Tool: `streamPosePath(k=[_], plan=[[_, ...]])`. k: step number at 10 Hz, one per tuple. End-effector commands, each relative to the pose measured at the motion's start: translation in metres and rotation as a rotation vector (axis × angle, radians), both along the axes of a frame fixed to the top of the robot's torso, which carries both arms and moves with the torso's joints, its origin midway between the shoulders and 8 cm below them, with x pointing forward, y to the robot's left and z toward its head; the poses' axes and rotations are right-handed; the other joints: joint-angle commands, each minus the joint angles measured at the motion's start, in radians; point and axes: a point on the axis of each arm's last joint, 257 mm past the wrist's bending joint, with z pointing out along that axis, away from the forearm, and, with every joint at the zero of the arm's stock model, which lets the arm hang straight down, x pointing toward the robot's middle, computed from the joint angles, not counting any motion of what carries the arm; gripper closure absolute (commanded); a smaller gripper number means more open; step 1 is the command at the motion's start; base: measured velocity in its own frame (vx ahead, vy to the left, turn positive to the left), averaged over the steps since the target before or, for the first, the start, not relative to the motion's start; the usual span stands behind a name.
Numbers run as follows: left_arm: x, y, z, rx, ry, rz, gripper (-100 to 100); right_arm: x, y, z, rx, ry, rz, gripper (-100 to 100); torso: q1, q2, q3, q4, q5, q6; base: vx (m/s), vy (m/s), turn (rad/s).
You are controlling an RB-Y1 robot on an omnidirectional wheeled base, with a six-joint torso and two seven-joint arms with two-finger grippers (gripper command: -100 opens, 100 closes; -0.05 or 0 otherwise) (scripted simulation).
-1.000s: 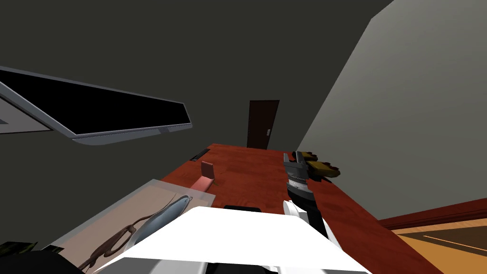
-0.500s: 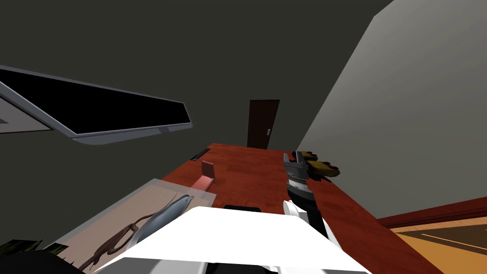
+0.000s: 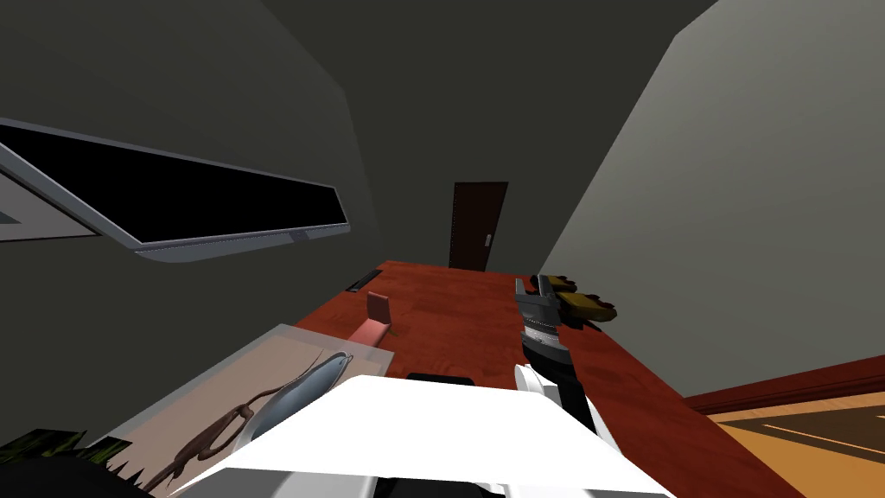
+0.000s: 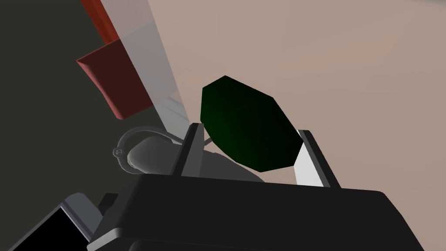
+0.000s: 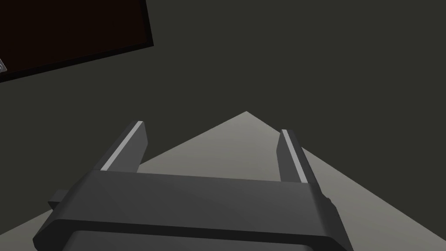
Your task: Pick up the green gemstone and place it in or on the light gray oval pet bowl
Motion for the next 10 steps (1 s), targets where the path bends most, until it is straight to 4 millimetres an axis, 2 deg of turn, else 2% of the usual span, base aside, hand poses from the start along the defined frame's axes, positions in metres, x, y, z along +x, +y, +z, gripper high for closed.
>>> streamPosePath(k=[1,2,3,4,6,9,10], plan=[[0.0,0.0,0.0,0.0,0.0,0.0,100,0.0,0.0,0.0,0.0,0.0,0.0,0,0.0,0.0,0.0,0.0,0.0,0.0,0.0,0.0,0.0],[0.0,0.0,0.0,0.0,0.0,0.0,100,0.0,0.0,0.0,0.0,0.0,0.0,0,0.0,0.0,0.0,0.0,0.0,0.0,0.0,0.0,0.0],[0.0,0.0,0.0,0.0,-0.001,0.0,0,0.0,0.0,0.0,0.0,0.0,0.0,0,0.0,0.0,0.0,0.0,0.0,0.0,0.0,0.0,0.0],[-0.007,0.001,0.004,0.002,0.005,-0.001,100,0.0,0.0,0.0,0.0,0.0,0.0,0,0.0,0.0,0.0,0.0,0.0,0.0,0.014,-0.011,-0.001],[-0.018,0.002,0.011,0.0,0.009,-0.001,100,0.0,0.0,0.0,0.0,0.0,0.0,0,-0.002,-0.002,-0.001,-0.001,-0.001,0.0,0.032,-0.024,0.005],[-0.021,0.001,0.012,-0.001,0.01,-0.001,100,0.0,0.0,0.0,0.0,0.0,0.0,0,-0.002,-0.002,-0.001,-0.001,-0.001,0.0,0.012,-0.01,0.001],[-0.022,0.001,0.012,-0.001,0.011,0.0,0,0.0,0.0,0.0,0.0,0.0,0.0,0,-0.001,-0.001,-0.001,-0.001,-0.001,0.0,0.0,0.0,0.0]])
